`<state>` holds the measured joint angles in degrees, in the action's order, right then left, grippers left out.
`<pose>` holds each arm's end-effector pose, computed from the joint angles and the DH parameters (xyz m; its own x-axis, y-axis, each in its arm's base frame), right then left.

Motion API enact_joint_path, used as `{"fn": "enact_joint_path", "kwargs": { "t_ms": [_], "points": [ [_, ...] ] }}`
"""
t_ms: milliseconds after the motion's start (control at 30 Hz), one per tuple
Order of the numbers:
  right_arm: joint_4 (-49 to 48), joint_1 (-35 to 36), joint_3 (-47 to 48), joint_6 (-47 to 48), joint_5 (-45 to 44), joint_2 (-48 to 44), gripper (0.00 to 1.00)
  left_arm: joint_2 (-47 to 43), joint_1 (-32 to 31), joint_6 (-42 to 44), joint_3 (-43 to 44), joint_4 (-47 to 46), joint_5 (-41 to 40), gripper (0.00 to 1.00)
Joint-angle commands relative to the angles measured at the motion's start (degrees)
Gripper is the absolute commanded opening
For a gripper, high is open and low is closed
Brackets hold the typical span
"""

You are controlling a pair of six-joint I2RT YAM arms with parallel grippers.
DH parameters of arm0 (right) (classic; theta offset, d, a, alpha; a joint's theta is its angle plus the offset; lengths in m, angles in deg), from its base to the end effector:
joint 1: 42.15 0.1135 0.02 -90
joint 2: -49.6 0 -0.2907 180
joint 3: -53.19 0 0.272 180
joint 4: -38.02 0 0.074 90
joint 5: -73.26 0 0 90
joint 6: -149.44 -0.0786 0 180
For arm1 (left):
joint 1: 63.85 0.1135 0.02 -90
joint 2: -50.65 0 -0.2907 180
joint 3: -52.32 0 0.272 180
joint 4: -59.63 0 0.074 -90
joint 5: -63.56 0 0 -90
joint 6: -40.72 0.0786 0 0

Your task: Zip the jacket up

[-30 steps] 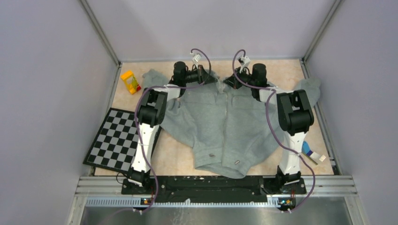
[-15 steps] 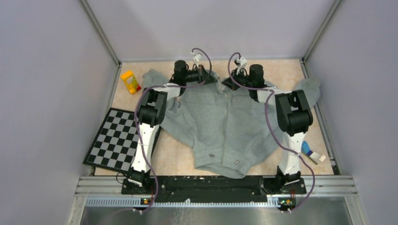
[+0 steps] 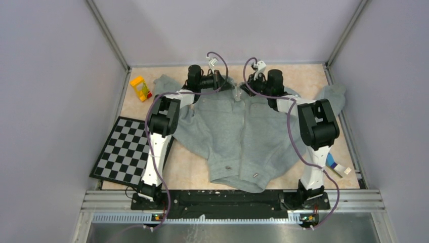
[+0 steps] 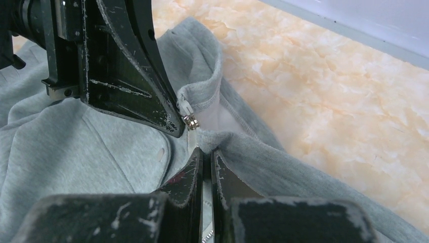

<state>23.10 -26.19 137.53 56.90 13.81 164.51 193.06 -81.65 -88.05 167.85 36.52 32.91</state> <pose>0.4823 0.1795 0.2006 -0.2905 -0.0434 -0.9559 -0.6952 0.6960 0.1797 0.5571 -0.2499 0.1604 -0.6582 -0.1240 -0.7426 0.7196 0.1864 -0.6689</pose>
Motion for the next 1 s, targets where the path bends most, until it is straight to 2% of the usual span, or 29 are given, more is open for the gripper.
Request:
{"fn": "enact_joint_path", "kwargs": {
  "t_ms": [0,967],
  "points": [
    [-2.32,1.06,0.76,1.56,-0.07,-3.25,0.0,0.99,-0.39,0.73,2.07,-1.34,1.66,0.0],
    [0.96,2.01,4.32,2.19,-0.49,-0.46,0.0,1.65,-0.46,-1.82,2.25,-4.04,2.56,0.0]
  ]
}}
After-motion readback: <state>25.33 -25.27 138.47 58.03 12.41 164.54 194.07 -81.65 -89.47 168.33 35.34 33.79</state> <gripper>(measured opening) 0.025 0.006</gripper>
